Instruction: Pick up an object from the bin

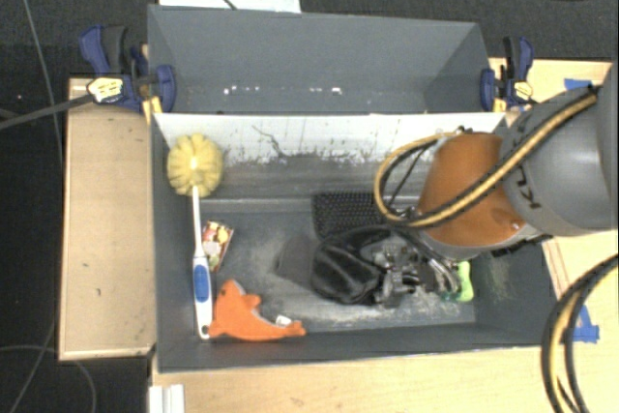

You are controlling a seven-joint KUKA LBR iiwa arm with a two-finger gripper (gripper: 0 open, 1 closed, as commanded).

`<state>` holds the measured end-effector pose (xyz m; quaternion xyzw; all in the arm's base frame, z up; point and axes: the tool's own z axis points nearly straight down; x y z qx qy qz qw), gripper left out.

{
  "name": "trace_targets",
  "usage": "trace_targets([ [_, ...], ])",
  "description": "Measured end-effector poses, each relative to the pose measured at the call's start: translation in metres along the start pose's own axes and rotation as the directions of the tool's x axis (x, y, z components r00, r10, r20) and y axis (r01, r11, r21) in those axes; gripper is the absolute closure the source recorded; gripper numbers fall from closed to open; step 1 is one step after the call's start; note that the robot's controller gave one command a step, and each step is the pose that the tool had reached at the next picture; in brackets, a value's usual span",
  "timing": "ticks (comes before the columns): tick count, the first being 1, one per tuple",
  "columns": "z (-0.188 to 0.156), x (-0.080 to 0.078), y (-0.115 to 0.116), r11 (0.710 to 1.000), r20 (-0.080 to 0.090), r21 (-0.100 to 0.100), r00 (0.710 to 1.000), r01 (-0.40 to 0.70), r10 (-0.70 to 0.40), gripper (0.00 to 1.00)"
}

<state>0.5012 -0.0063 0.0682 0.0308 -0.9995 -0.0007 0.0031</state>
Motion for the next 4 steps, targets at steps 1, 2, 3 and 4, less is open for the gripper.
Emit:
trace_targets([
  [1,-0.003,0.001,0.0,1.0,-0.002,0.0,1.0,0.0,0.0,1.0],
  [2,-0.023,0.004,0.001,1.0,-0.012,-0.002,1.0,0.0,0.0,1.0],
  [3,-0.044,0.002,0.001,1.0,-0.004,-0.001,1.0,0.001,-0.001,1.0],
  [4,-0.063,0.002,0.001,1.0,-0.004,-0.001,1.0,0.001,-0.001,1.0],
])
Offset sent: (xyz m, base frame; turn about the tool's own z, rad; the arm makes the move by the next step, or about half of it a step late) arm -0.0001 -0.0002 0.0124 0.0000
